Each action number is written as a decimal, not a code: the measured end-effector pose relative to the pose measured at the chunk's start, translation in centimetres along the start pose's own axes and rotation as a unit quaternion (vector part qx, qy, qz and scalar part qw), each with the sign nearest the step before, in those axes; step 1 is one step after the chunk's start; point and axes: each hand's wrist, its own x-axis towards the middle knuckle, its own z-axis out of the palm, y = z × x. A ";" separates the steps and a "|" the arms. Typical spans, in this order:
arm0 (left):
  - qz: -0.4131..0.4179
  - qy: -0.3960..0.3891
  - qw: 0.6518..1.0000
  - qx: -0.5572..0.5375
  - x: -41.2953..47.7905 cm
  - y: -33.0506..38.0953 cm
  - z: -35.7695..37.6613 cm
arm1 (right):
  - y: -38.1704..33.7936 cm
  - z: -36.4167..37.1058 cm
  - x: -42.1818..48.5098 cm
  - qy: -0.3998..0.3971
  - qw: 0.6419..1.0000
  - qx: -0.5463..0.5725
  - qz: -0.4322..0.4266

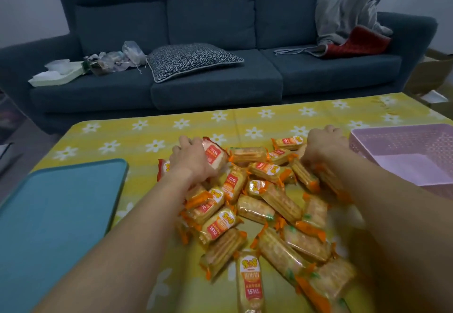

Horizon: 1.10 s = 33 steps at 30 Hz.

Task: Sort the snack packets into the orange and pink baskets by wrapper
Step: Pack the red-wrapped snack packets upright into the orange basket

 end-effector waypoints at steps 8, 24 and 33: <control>-0.188 -0.044 0.964 -0.185 -0.2 -8.4 -0.1 | -3.4 -4.4 -5.0 0.156 0.968 0.134 -0.140; -0.251 0.059 0.810 -0.528 -1.0 -13.4 -2.5 | -19.1 0.5 -11.1 -0.192 0.796 0.514 -0.255; -0.291 -0.045 0.691 -0.660 -8.8 -12.1 -1.7 | -20.9 0.2 -12.1 -0.274 0.875 0.279 -0.286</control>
